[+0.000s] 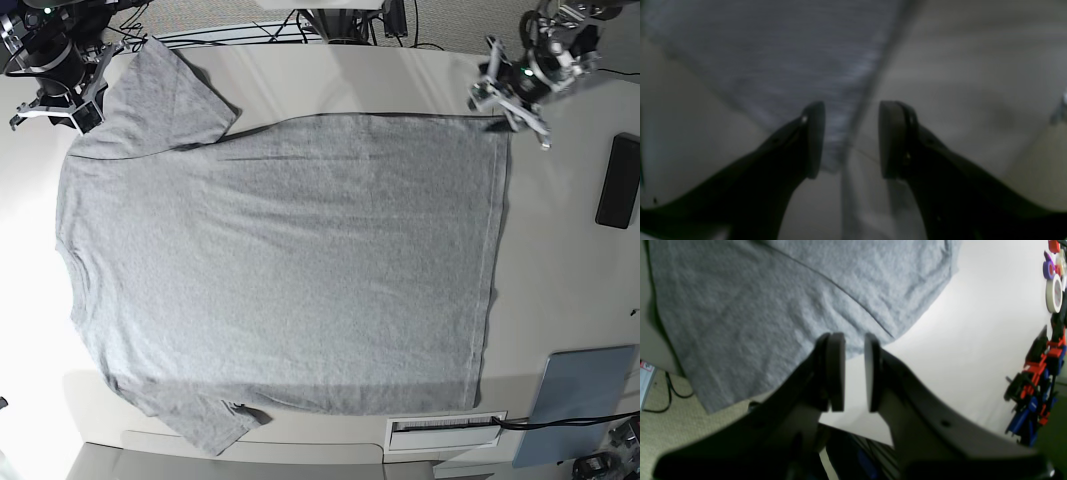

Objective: Fold the T-shirt properly
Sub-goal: 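Move both grippers down to the shoulder corners of the grey T-shirt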

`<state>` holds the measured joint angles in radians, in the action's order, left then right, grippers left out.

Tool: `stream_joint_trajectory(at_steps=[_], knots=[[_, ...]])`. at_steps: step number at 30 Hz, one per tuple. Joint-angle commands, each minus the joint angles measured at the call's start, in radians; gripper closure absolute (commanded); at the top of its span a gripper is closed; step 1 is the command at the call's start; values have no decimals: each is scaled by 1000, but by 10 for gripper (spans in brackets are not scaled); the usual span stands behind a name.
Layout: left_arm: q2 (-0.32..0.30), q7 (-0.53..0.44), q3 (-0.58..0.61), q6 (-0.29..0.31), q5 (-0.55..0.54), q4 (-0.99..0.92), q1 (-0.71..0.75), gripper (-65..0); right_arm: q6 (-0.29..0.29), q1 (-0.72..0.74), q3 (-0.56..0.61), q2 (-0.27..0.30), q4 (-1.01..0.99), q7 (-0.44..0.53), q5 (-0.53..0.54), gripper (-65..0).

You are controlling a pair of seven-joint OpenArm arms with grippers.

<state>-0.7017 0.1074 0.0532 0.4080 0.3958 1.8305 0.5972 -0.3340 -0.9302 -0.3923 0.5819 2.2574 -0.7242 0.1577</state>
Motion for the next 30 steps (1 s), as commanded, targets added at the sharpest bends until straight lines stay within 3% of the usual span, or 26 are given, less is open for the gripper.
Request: stream_joint_trajectory(at_steps=[1,12,18,20,21,22,24,27,30], knots=[[-16,-10,14,-40,15,-11,-18,-271,9,-3,-9,11,13,9,-2,-112],[-21,-11,84,-59,23,-174,-157,-271,9,-3,-9,11,13,-2,-2,-112],[-24,-12,84,13,23,-179,-168,-270,9,-3,-9,11,13,-2,-2,-112],[-24,-12,84,29,23,-179,-168,-229,8,-3,-9,11,13,-2,-2,-112],[-24,-12,84,35,23,-179,-168,-179,7,-3,-9,11,13,-4,-2,-112],[-24,-12,84,35,23,-179,-168,-115,-11,-3,-9,11,13,-8,-3,-113],[-24,-11,84,35,23,-179,-168,0,-109,-3,-8,11,13,-16,-23,-113],[-24,-11,84,36,19,-179,-167,0,-236,-3,-8,11,13,-41,-28,-114],[-24,-11,84,40,19,-179,-167,0,-288,-3,-8,18,12,-39,-28,-156]])
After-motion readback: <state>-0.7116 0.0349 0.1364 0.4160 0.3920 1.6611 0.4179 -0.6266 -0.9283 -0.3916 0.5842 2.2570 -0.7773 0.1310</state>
